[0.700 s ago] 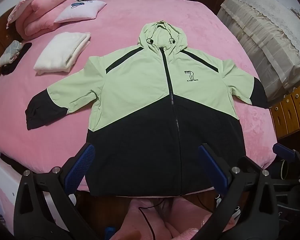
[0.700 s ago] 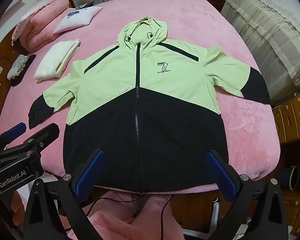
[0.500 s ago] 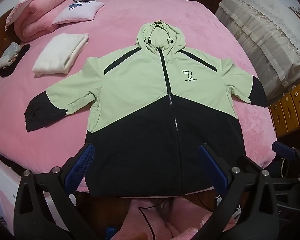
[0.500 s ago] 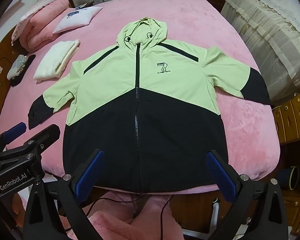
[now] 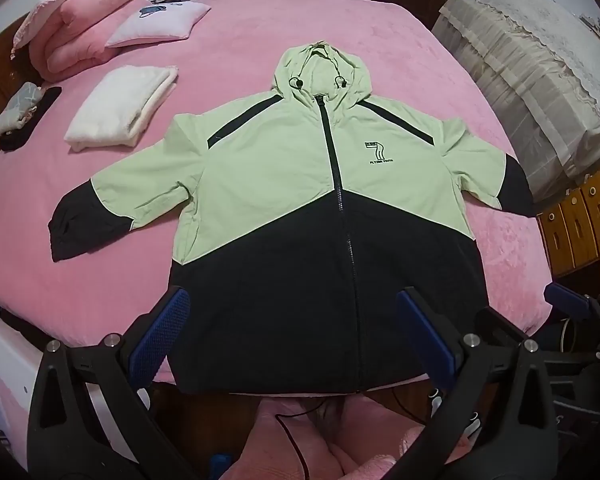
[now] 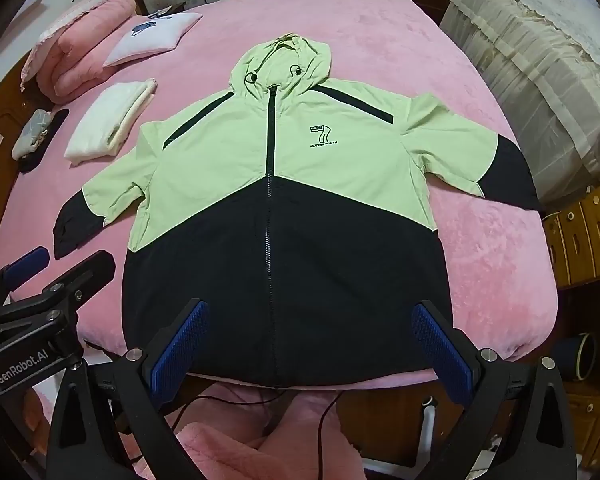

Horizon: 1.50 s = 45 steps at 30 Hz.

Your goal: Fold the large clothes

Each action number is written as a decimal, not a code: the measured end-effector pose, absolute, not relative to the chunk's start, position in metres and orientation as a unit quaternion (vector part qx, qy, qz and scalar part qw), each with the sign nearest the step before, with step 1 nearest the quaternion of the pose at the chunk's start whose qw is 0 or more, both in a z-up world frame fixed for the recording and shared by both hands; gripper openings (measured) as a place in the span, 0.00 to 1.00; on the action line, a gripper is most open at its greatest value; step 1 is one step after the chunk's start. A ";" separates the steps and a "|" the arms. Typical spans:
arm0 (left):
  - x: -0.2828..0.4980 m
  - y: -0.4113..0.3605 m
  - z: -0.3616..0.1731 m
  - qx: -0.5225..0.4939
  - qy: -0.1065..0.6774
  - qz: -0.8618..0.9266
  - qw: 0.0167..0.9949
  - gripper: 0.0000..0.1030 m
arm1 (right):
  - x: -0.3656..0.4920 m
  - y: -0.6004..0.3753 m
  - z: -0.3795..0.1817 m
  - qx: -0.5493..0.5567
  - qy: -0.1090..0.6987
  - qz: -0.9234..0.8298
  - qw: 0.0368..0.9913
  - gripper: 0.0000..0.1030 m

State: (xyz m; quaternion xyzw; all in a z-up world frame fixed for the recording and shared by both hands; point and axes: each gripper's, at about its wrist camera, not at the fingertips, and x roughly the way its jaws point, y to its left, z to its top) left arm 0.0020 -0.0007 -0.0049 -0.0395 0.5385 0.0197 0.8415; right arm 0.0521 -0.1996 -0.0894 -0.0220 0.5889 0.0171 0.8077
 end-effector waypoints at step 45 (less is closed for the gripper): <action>-0.020 -0.025 0.003 -0.056 0.530 0.057 0.844 0.99 | 0.046 -0.211 -0.071 -0.035 0.565 0.036 0.823 0.99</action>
